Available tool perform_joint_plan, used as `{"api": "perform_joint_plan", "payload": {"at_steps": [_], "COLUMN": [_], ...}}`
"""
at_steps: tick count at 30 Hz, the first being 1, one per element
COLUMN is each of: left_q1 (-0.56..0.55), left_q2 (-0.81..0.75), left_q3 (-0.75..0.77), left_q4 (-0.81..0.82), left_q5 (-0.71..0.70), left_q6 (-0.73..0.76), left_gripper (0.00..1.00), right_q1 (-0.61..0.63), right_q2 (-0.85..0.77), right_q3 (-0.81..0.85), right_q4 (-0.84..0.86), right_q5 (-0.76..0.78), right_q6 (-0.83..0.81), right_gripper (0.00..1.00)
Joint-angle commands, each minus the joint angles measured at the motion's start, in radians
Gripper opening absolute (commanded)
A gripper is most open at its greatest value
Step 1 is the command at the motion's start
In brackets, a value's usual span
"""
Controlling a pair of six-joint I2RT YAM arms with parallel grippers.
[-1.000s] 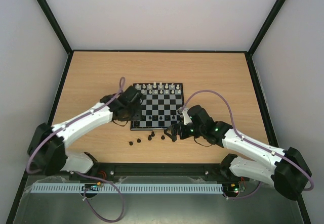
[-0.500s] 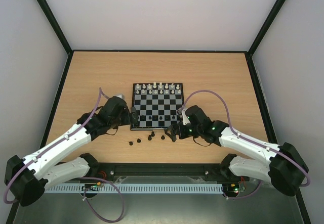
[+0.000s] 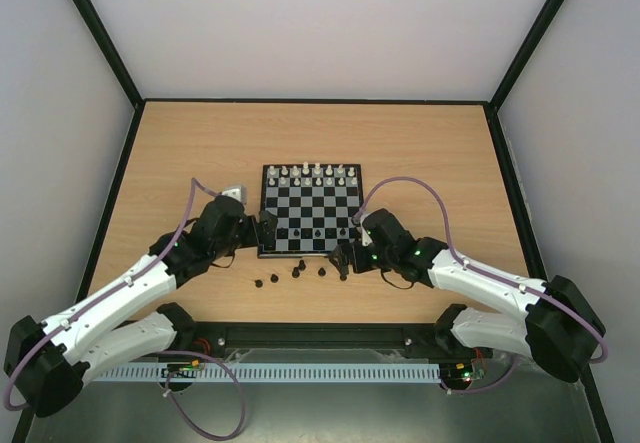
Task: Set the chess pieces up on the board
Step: Pick up the chess piece at the center of the board.
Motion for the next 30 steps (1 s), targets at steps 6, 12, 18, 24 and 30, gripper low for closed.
{"api": "perform_joint_plan", "payload": {"at_steps": [6, 12, 18, 24, 30], "left_q1": [0.0, -0.001, -0.002, -0.006, -0.01], "left_q2": [-0.025, -0.045, -0.08, -0.147, -0.17], "left_q3": [-0.02, -0.047, -0.062, -0.089, -0.094], "left_q4": [0.056, 0.092, 0.074, 0.067, 0.051], "left_q5": [-0.006, 0.032, 0.031, 0.019, 0.012], "left_q6": [0.04, 0.028, 0.02, 0.009, -0.008], "left_gripper": [0.99, 0.99, 0.99, 0.99, 0.99], "right_q1": [0.005, 0.005, 0.006, 0.005, 0.005], "right_q2": [0.011, 0.001, -0.025, -0.051, -0.067], "right_q3": [0.024, 0.015, -0.015, -0.026, -0.04], "right_q4": [-0.02, -0.027, -0.013, -0.007, 0.004], "right_q5": [0.076, 0.091, 0.097, 0.089, 0.077], "right_q6": [-0.009, -0.005, 0.003, 0.005, 0.007], "right_gripper": [0.98, 0.98, 0.98, 0.99, 0.99]}}
